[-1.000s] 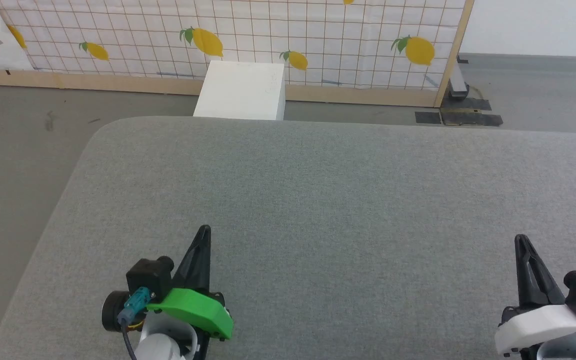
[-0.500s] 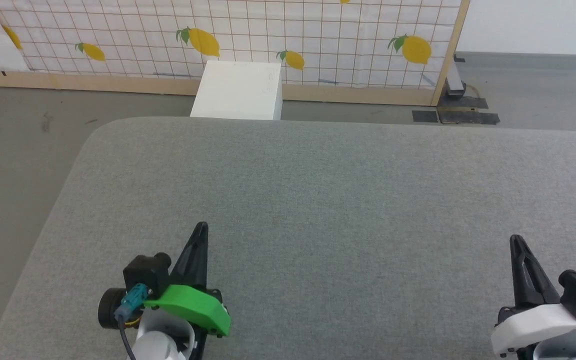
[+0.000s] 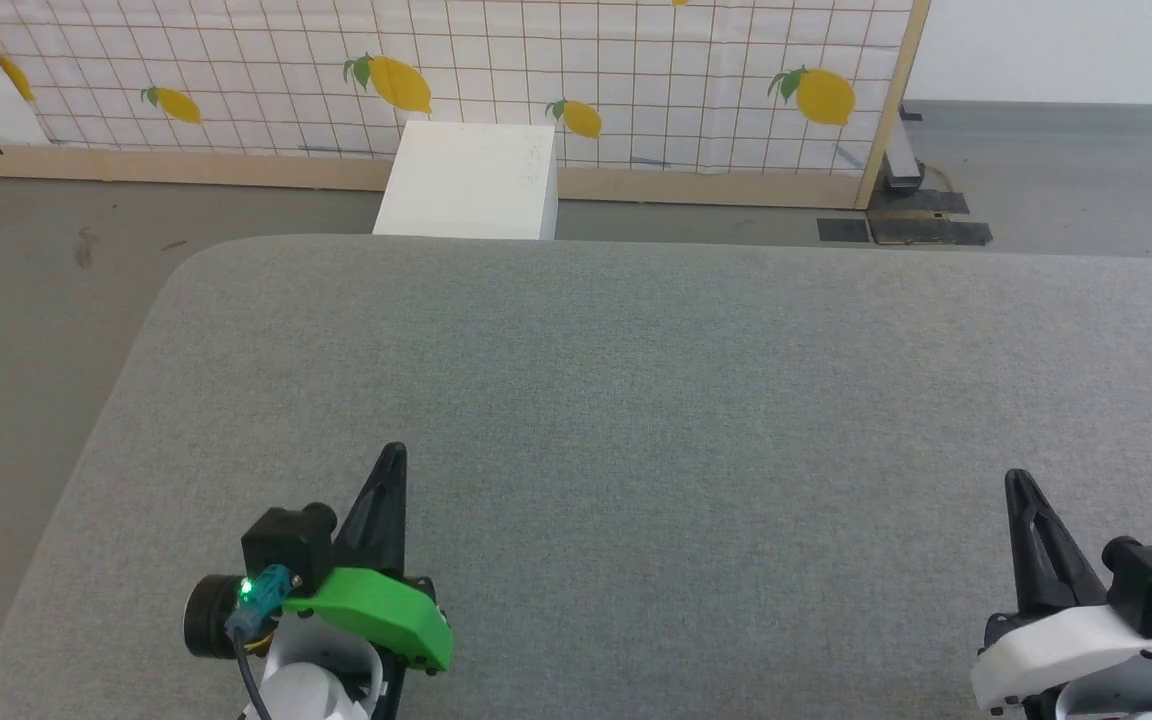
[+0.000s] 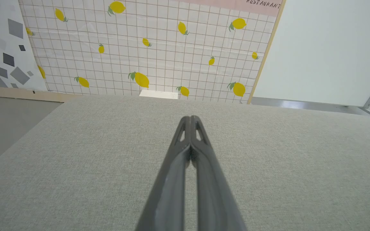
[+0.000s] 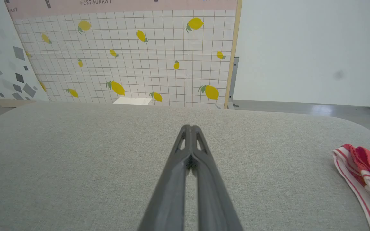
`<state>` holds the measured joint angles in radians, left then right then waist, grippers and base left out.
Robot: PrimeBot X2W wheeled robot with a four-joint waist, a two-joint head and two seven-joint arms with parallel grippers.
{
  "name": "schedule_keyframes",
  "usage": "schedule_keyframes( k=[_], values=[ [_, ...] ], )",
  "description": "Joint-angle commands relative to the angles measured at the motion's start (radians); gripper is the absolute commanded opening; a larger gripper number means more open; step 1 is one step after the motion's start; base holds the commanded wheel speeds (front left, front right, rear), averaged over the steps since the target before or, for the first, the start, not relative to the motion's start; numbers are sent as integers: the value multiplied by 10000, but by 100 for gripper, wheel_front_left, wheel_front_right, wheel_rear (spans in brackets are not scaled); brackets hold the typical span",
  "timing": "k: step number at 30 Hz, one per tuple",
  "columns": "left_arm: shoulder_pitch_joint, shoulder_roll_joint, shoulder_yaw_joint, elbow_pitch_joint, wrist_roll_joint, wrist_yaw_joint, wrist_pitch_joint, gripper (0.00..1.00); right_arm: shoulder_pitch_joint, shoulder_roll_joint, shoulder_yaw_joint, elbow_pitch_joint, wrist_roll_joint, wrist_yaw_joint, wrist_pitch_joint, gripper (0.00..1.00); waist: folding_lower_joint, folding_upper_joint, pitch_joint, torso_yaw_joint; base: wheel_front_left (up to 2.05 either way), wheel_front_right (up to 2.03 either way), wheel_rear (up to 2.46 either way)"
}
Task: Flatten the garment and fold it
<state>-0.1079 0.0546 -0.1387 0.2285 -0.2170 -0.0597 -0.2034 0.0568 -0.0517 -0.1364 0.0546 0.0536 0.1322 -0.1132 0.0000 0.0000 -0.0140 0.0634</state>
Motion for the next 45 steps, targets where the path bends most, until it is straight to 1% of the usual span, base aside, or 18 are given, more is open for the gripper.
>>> schedule_keyframes(
  k=[1, 45],
  values=[
    [159, -10, 63, -95, 129, 65, 52, 0, -122, 3, 55, -71, -82, -3, 47, 0, 0, 0, 2, -8, 0, 0, 0],
    [583, -25, 674, -1105, 1070, 310, 966, 0, -328, 8, 659, -290, -291, -9, 548, 0, 0, 0, 66, -297, 0, 0, 0]
  ],
)
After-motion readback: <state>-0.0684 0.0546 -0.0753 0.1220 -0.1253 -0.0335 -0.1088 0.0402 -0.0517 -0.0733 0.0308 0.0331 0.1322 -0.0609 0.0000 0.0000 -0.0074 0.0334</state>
